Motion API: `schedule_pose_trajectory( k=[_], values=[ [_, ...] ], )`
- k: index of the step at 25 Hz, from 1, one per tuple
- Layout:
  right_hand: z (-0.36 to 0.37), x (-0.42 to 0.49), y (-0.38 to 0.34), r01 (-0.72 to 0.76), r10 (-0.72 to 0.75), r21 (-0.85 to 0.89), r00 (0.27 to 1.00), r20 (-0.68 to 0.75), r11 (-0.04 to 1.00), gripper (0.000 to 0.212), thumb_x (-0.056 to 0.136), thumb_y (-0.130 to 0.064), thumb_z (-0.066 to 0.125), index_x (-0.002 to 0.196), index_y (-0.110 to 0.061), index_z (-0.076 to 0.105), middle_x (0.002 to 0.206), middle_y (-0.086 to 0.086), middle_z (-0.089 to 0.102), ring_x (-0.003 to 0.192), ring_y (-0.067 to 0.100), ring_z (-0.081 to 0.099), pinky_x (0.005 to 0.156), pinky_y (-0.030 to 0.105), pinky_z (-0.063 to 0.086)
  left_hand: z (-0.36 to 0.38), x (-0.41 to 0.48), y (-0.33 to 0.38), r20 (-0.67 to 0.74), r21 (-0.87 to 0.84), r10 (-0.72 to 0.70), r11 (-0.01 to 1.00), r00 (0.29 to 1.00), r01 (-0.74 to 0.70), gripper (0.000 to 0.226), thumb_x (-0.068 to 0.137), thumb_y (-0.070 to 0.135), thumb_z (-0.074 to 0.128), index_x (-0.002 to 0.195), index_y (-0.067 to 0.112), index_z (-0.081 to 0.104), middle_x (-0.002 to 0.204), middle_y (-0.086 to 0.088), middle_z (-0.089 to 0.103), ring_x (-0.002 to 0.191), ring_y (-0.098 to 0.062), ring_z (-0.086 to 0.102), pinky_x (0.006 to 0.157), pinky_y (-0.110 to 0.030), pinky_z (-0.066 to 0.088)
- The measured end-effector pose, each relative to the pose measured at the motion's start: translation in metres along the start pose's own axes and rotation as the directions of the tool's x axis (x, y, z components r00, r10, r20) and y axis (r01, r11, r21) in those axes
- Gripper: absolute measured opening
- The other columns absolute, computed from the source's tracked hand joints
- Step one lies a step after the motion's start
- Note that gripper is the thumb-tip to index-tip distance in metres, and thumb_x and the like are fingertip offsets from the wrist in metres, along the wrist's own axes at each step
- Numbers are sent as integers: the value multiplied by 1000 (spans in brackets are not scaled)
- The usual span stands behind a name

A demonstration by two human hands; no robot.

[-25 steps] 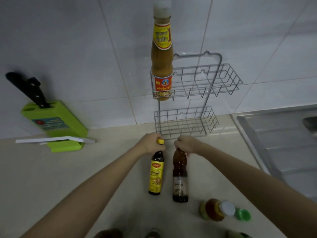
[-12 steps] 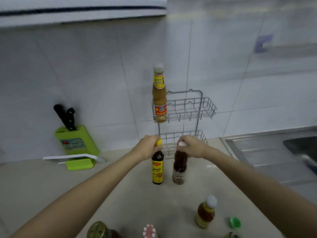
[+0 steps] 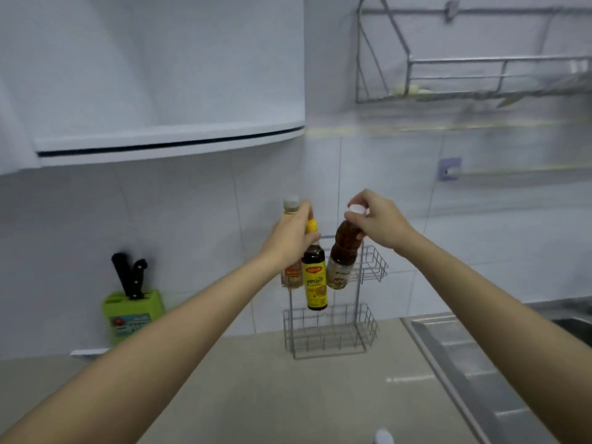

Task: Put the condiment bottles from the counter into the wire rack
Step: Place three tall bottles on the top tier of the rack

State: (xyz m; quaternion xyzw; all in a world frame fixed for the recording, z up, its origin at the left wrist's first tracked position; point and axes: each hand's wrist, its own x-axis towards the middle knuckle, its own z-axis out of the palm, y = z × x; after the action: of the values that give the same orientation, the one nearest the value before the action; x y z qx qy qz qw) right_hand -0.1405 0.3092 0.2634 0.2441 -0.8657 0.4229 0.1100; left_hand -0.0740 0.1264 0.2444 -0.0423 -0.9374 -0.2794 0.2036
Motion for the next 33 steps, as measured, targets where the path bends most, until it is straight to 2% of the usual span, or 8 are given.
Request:
schedule_pose_trajectory(
  k=[4,8,10,17,22,25,31,33],
  values=[
    [-6,24,-3,42,-45,-25,992,-121,999,21,90,-22,60,107,-12,55,100,11,64,62,25,67,54,28,45,-3,26,19,-131,70,55,996,990,-47,24,93,22,59,106,18,40,91,-9,62,82,-28,62,74,-44,57],
    [1,42,4,78,-88,-92,989,-116,993,23,90,-22,59,110,-11,55,95,7,64,69,22,61,64,29,44,4,44,16,-179,176,89,983,980,-57,30,93,19,58,114,17,36,89,-12,64,82,-32,63,73,-49,58],
    [7,47,10,64,-73,-94,993,-89,994,24,91,-23,59,112,-11,56,92,4,64,69,20,60,63,28,44,13,49,9,-193,203,83,978,978,-43,32,93,18,59,115,18,36,87,-11,64,84,-32,62,72,-48,58],
    [26,64,17,19,-15,31,991,-131,999,29,89,-30,62,112,-13,61,92,4,65,69,22,64,70,36,55,37,54,-10,-152,198,76,979,986,-45,22,93,12,57,106,16,40,77,-9,58,74,-29,61,68,-49,57],
    [32,70,23,59,-57,9,990,-130,998,31,90,-32,60,115,-14,62,103,8,67,86,23,63,78,40,54,43,59,-10,-111,189,9,982,994,12,20,91,8,59,97,16,42,75,-9,59,71,-24,59,68,-50,57],
    [36,71,23,76,-74,11,990,-122,997,30,92,-31,58,115,-12,62,96,7,67,91,24,65,81,37,53,48,56,-13,-106,181,-3,983,994,22,20,91,6,57,94,17,40,75,-10,58,69,-23,59,67,-50,57],
    [38,71,23,130,-133,-35,980,-148,991,32,94,-28,55,120,-10,61,109,11,68,93,23,64,79,28,46,44,62,-9,-100,212,-8,977,995,29,16,89,3,60,94,13,47,81,-11,61,73,-26,61,69,-48,58],
    [39,70,27,134,-136,-29,982,-132,991,33,94,-29,55,121,-11,60,108,11,69,92,22,65,82,32,50,43,63,-8,-100,229,-4,973,995,27,15,89,4,60,94,11,49,84,-11,61,75,-27,60,71,-47,58]
  ],
)
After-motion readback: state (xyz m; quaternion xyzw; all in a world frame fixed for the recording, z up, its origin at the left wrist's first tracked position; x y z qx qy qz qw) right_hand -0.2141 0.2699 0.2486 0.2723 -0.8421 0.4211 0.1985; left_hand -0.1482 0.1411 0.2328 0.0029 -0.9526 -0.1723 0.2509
